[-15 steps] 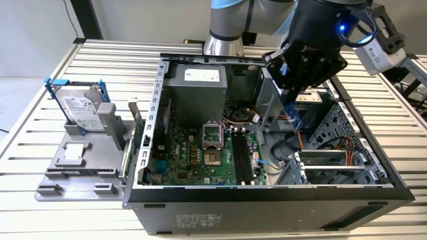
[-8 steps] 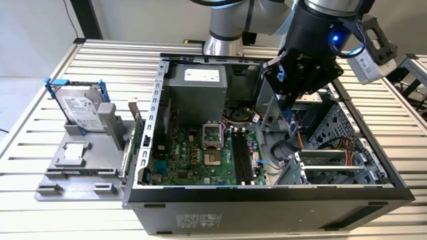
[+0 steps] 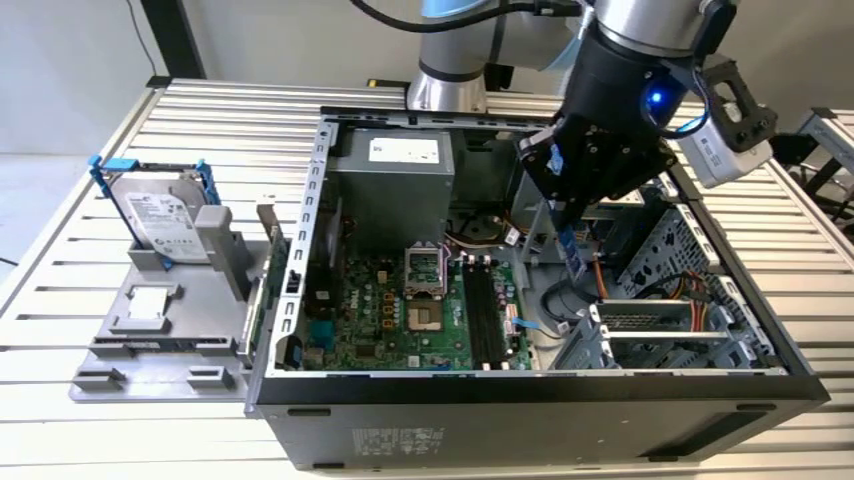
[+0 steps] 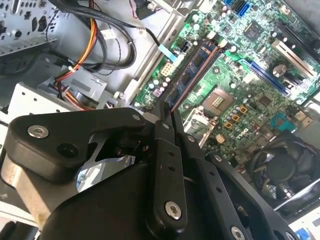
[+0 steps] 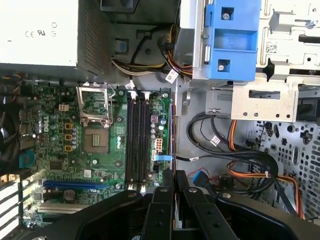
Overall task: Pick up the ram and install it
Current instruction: 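Insert the ram into the slot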
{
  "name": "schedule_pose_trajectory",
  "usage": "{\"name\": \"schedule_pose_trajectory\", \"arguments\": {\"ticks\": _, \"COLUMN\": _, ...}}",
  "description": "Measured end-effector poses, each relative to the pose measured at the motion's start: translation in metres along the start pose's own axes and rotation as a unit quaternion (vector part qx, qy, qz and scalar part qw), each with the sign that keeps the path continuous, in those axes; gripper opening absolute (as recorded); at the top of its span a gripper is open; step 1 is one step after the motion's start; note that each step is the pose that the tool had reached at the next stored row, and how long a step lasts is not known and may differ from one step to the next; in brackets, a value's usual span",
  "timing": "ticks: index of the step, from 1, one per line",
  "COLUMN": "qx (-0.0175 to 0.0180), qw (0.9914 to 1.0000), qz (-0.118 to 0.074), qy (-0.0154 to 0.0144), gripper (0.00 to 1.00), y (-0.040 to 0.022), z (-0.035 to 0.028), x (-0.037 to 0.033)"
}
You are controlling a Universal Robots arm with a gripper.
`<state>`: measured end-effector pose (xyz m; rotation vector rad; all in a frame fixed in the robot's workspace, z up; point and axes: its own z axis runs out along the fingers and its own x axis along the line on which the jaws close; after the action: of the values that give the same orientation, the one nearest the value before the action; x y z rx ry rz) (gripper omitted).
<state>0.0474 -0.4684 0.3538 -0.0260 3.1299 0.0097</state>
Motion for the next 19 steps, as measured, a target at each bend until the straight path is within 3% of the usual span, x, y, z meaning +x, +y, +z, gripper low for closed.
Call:
{"name": "schedule_pose_trajectory", "arguments": {"ticks": 5, "qx": 0.0012, "qw": 0.99984, "qz": 0.018, "qy": -0.0001, "gripper": 0.0, "y": 0.0007, "z": 0.0091, "x": 0.0022}}
{"name": "schedule_pose_trajectory", "arguments": {"ticks": 19, "qx": 0.0013, "qw": 0.99941, "qz": 0.034, "qy": -0.0002, "gripper": 0.0, "y": 0.0006, "z": 0.0339, "x": 0.007}}
